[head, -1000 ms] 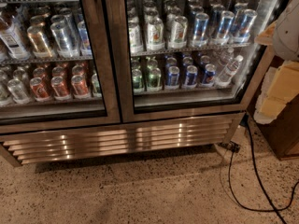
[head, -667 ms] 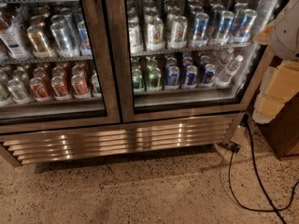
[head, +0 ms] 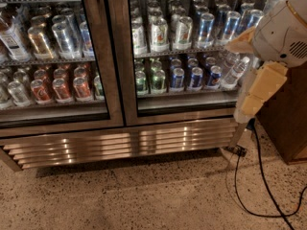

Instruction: Open left fridge door

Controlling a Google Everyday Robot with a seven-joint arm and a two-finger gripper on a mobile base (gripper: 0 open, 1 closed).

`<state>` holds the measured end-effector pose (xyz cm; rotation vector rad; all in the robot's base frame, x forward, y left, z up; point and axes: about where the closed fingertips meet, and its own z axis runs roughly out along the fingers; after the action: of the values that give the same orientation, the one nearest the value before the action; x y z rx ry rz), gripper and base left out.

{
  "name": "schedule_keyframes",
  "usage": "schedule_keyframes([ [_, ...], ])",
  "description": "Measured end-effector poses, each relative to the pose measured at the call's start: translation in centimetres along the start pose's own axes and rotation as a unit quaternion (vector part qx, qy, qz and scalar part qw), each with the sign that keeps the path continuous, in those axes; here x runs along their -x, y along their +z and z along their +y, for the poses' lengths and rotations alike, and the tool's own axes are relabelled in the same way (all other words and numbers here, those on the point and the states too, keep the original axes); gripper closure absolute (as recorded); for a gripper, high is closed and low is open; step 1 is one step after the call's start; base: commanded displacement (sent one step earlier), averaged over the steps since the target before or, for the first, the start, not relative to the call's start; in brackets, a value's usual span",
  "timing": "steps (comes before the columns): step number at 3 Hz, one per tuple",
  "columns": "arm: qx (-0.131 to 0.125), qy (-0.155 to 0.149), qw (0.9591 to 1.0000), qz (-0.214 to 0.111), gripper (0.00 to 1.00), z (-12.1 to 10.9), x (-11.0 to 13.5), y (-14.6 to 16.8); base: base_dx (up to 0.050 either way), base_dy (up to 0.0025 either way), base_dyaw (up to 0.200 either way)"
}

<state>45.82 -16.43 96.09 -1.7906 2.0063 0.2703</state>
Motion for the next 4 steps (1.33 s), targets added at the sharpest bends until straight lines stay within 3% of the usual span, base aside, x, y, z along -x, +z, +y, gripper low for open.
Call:
schedule_keyframes([
  [1,0.016,-0.004,0.9991,-0.039,0.0,0.4,1.8,0.4,0.0,0.0,0.0],
  [2,0.016,-0.003,0.9991,-0.039,0.0,0.4,1.8,0.5,0.0,0.0,0.0],
  [3,0.052,0.039,0.9972,-0.036,0.0,-0.9,0.6,5.1,0.0,0.0,0.0],
  [4,0.126,0.044,0.9852,-0.107,0.0,-1.2,0.3,10.0,0.0,0.0,0.0],
])
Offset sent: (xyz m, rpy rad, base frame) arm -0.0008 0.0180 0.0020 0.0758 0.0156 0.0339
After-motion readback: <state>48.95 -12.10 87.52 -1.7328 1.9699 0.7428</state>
